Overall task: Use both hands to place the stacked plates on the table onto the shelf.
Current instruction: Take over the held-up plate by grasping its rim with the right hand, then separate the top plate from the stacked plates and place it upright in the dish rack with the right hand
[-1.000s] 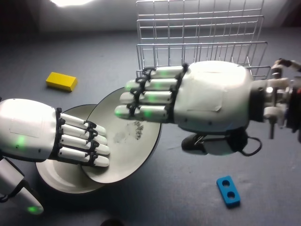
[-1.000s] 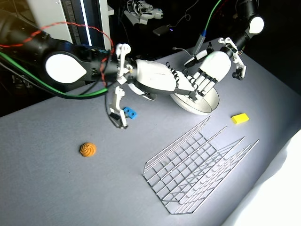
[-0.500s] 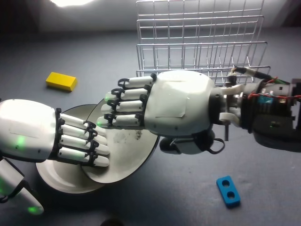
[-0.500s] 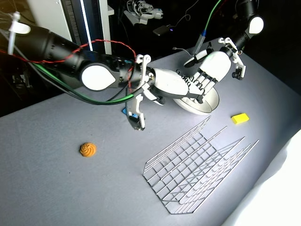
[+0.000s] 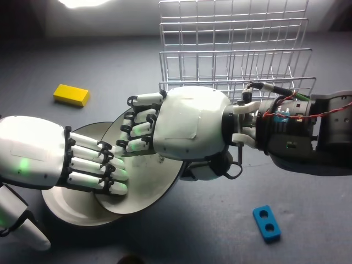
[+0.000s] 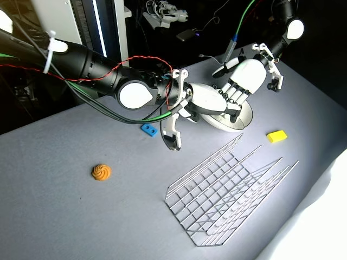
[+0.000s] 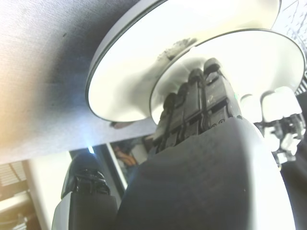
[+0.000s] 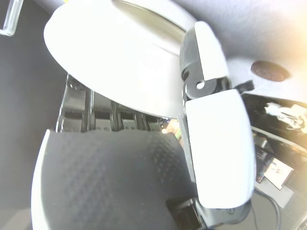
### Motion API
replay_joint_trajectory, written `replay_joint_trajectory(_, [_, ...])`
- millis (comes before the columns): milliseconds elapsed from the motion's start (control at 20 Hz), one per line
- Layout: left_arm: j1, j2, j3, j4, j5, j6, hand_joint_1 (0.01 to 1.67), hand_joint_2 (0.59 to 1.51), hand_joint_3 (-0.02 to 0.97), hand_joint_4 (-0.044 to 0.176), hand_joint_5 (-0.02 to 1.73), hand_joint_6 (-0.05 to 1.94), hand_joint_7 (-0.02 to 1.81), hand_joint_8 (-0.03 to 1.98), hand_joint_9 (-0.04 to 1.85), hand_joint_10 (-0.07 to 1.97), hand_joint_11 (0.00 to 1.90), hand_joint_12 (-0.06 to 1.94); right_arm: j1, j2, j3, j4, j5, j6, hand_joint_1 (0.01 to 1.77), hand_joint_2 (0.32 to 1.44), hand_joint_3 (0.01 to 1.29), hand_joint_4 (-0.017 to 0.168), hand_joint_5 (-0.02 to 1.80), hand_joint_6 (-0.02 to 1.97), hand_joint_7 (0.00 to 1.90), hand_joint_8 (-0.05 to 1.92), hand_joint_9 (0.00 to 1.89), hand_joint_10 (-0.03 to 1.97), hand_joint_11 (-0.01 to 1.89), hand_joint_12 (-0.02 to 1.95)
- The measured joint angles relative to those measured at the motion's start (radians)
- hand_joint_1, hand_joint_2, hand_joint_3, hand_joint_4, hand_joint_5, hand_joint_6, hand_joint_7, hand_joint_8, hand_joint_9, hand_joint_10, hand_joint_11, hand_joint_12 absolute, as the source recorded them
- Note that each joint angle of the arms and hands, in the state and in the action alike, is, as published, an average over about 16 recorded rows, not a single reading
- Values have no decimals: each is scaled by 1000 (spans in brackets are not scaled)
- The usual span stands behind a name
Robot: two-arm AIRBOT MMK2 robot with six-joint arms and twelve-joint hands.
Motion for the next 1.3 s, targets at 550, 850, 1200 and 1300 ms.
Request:
replay_joint_trajectory(550, [-19,7,4,0,-4,-9,18,1112,8,-3,0,-5,-5,-11,20,-5,13,1,5,-20,13,-7,35,-5,1040,1006,18,-6,823,300,875,243,991,12,695,952])
replay_joint_trajectory(850, [-74,46,-1,9,-4,-46,17,1097,8,-1,7,3,7,-8,19,-4,13,2,6,-20,5,-7,54,-3,1064,966,16,-10,900,457,957,444,1162,-8,882,892])
replay_joint_trajectory(1200, [-185,133,-16,49,-8,-118,17,1084,9,1,18,14,18,-5,19,-4,13,1,25,2,-38,14,45,11,1086,959,16,1,934,555,998,583,1241,-8,908,963])
replay_joint_trajectory(1300, [-215,162,-20,65,-12,-143,17,1082,9,0,19,14,19,-5,19,-4,13,1,37,13,-58,25,37,16,1101,959,16,5,948,586,1017,608,1257,-8,915,971])
